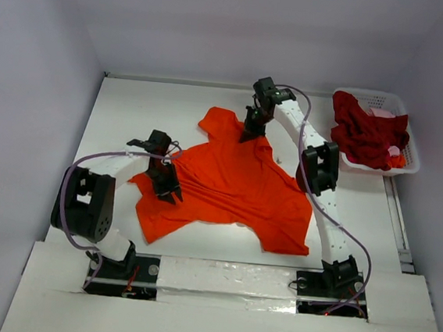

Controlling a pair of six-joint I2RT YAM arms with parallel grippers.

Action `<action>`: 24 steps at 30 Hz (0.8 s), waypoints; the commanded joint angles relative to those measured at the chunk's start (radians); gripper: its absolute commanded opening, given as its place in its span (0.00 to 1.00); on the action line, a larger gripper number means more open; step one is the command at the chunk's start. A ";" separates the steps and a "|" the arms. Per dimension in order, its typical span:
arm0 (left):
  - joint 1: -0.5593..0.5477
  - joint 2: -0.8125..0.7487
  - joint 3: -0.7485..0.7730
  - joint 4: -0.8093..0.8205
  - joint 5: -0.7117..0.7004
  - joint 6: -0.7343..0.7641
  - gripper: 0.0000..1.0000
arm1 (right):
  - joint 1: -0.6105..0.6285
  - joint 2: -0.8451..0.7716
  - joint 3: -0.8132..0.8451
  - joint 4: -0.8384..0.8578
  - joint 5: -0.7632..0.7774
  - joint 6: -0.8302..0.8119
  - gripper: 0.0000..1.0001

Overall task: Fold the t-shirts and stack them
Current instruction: Flatten out the tshirt

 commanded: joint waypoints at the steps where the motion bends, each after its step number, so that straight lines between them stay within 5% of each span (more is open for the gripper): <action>1: -0.044 -0.056 -0.033 -0.026 0.010 -0.042 0.25 | -0.008 0.026 0.115 -0.077 0.077 0.012 0.00; 7: -0.063 -0.039 -0.055 -0.005 -0.004 -0.053 0.24 | -0.029 -0.022 -0.004 0.028 -0.034 0.049 0.00; 15: -0.092 -0.017 -0.084 0.029 -0.034 -0.071 0.24 | -0.010 -0.129 -0.329 0.147 0.154 0.015 0.00; 24: -0.112 -0.002 -0.134 0.006 -0.024 -0.044 0.25 | -0.019 -0.143 -0.342 0.124 0.240 0.033 0.00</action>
